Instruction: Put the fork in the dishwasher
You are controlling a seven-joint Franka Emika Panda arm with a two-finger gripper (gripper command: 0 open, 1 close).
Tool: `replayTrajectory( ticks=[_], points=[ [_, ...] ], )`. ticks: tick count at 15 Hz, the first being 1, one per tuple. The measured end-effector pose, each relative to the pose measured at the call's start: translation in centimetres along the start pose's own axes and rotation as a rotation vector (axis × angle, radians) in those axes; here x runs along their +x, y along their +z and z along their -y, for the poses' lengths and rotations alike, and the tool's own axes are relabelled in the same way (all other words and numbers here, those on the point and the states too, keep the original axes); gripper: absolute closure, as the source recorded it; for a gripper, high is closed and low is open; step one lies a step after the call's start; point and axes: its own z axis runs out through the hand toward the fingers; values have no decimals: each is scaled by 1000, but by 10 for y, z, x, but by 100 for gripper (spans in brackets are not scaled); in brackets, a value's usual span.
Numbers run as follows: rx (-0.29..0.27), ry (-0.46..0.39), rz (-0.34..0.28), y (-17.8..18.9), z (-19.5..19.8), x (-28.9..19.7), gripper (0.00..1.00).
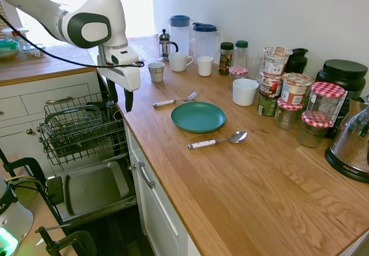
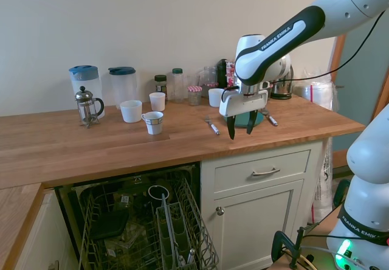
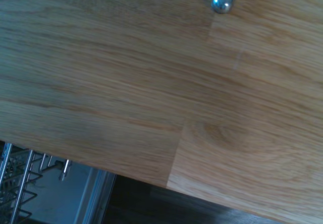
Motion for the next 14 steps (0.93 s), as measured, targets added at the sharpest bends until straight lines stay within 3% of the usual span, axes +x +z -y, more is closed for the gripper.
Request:
replayTrajectory(
  ticks=[2,9,14],
  points=[
    [-4,1,-9,0,0,0,0],
    [80,149,-134,-15,50,30,0],
    [66,261,-163,12,97,67,0]
  ],
)
